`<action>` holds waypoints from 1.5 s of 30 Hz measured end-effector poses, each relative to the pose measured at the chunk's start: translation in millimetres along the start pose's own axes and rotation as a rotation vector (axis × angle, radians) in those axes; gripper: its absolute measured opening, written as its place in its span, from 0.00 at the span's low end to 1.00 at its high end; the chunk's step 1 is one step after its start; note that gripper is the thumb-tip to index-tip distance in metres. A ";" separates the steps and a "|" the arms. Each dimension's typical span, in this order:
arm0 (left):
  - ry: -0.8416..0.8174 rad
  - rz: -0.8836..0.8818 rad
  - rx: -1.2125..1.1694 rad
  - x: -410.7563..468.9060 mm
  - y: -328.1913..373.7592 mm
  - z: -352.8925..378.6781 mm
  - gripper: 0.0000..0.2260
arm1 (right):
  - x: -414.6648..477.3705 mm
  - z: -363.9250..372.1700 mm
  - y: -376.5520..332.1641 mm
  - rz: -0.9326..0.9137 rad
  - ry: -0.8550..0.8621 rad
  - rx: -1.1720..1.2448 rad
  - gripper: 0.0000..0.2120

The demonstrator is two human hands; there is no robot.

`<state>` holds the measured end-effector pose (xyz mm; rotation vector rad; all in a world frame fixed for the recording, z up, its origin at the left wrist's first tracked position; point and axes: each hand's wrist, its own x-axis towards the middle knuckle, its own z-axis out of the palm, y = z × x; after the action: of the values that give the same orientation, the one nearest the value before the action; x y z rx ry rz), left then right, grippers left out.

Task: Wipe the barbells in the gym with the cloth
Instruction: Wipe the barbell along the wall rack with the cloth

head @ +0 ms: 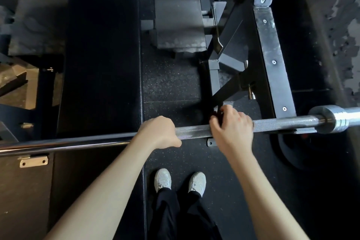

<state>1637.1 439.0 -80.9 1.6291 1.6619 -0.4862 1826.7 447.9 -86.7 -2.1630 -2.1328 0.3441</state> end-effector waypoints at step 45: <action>0.770 0.012 0.226 -7.1 7.5 50.4 0.15 | -35.9 24.5 -38.8 -0.309 0.200 0.230 0.11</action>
<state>1655.9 398.8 -106.8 2.1600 2.1949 -0.0171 1783.3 410.8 -98.5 -1.6417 -2.1482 0.3130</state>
